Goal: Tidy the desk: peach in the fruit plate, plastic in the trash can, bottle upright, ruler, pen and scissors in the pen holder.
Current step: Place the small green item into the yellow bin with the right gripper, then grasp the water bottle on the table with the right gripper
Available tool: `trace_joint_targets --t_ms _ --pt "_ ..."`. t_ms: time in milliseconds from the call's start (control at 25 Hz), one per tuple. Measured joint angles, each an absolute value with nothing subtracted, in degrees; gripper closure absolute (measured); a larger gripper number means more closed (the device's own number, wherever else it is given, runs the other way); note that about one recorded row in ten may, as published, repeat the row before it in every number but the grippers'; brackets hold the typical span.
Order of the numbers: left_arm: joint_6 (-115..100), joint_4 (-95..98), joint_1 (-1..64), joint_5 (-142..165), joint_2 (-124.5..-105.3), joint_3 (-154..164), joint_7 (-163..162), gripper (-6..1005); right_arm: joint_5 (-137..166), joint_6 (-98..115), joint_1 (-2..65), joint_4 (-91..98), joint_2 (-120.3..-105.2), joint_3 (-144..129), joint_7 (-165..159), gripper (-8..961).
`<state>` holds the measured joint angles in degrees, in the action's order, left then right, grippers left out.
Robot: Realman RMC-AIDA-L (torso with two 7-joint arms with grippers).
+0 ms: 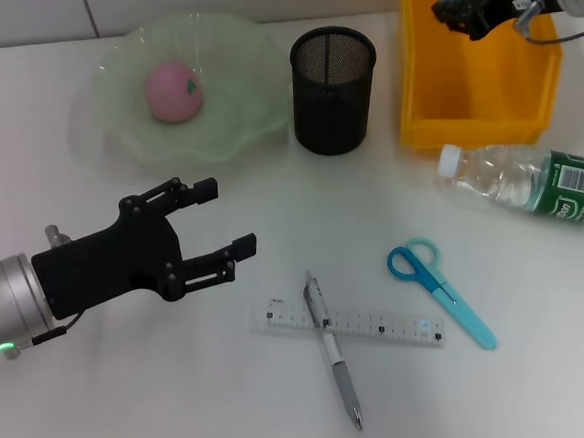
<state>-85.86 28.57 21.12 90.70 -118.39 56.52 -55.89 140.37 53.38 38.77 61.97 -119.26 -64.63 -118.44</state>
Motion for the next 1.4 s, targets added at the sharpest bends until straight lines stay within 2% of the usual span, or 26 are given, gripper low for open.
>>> trace_joint_targets --t_ms 200,400,640,720,920,1400 --pt "-86.0 28.3 21.09 90.7 -118.33 56.51 -55.89 165 140.73 59.79 39.51 63.68 -118.81 -63.76 -123.35 728" --pt "-86.08 28.3 21.09 90.7 -118.3 56.51 -55.89 165 142.32 68.83 39.49 71.08 -118.03 -61.64 -128.56 490" --pt "-86.16 28.29 21.09 90.7 -118.29 56.28 -55.89 165 148.84 91.39 39.05 84.08 -116.52 -61.03 -125.42 266" --pt "-86.16 28.3 21.13 90.7 -118.3 56.31 -55.9 165 149.37 97.94 38.11 85.9 -116.05 -60.94 -119.87 127" --pt "-86.0 28.29 21.22 90.7 -118.3 56.46 -55.9 165 151.85 103.72 35.24 87.25 -115.72 -60.78 -114.71 128" --pt "-85.86 28.3 21.61 90.7 -118.3 56.51 -56.42 164 155.46 98.87 32.25 84.16 -116.72 -58.82 -114.72 129"
